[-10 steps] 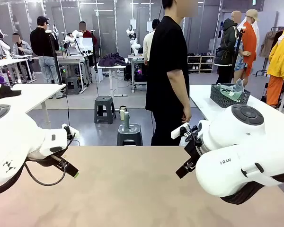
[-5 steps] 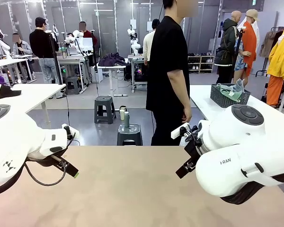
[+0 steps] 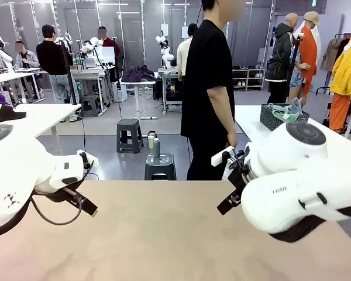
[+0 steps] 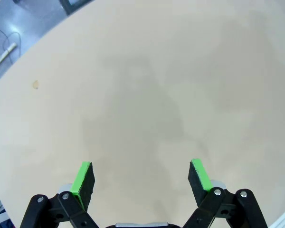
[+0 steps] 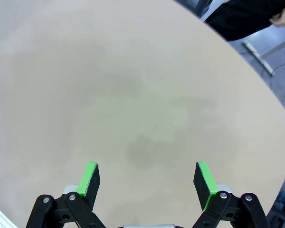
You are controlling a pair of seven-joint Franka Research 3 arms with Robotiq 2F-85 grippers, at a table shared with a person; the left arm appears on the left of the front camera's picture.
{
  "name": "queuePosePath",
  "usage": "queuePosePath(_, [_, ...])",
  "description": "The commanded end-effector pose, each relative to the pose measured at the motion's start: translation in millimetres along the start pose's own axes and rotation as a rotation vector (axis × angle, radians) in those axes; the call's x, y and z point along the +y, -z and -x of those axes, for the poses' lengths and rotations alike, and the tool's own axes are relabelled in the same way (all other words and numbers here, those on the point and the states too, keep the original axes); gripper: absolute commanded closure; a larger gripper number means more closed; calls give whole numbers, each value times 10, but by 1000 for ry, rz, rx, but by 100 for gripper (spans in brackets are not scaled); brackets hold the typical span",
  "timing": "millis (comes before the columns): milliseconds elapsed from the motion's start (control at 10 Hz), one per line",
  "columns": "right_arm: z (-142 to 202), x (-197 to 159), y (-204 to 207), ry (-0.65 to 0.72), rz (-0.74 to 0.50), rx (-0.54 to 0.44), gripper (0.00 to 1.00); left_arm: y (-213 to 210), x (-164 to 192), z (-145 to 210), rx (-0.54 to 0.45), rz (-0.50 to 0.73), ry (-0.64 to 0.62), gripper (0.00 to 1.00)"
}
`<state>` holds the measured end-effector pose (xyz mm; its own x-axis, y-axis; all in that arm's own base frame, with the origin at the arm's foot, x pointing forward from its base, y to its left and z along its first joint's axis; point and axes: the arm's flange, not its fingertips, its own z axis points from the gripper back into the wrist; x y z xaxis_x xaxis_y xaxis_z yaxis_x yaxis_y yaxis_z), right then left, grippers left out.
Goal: Fold the towels and place them in the basket.
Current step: When a person lays out a Towel with hook on the table, fold it in half twice.
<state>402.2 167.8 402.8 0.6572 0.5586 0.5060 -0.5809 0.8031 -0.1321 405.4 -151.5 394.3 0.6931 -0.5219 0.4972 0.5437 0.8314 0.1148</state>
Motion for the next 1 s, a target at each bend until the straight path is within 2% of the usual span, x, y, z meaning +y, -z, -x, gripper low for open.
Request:
queuePosePath(0, [-244,-251,-558,26,-81,10,0,-553,157,-218,43,139,12,0])
queuePosePath(100, [-355,-401,-858,41,-92,19,0,-891,259,-308,84,250,-4,0])
queuePosePath(300, [-407,-724,-1253,103,-268,25,0,-1340,582,-320,130,459,-51,0])
queuePosePath(400, [-360,-969,-1468,146,-401,16,0,-1563,824,-259,121,566,-48,0])
queuePosePath(500, [-229,-1241,-1677,201,-515,-9,0,-1804,1130,-103,70,667,-91,0])
queuePosePath(700, [288,-1874,-2041,320,-722,-112,0,-2163,1823,468,-73,817,-282,0])
queuePosePath(800, [602,-2169,-2140,397,-784,-188,0,-2242,2135,808,-109,840,-309,0])
queuePosePath(900, [946,-2415,-2204,460,-849,-249,0,-2325,2437,1131,-194,866,-384,0])
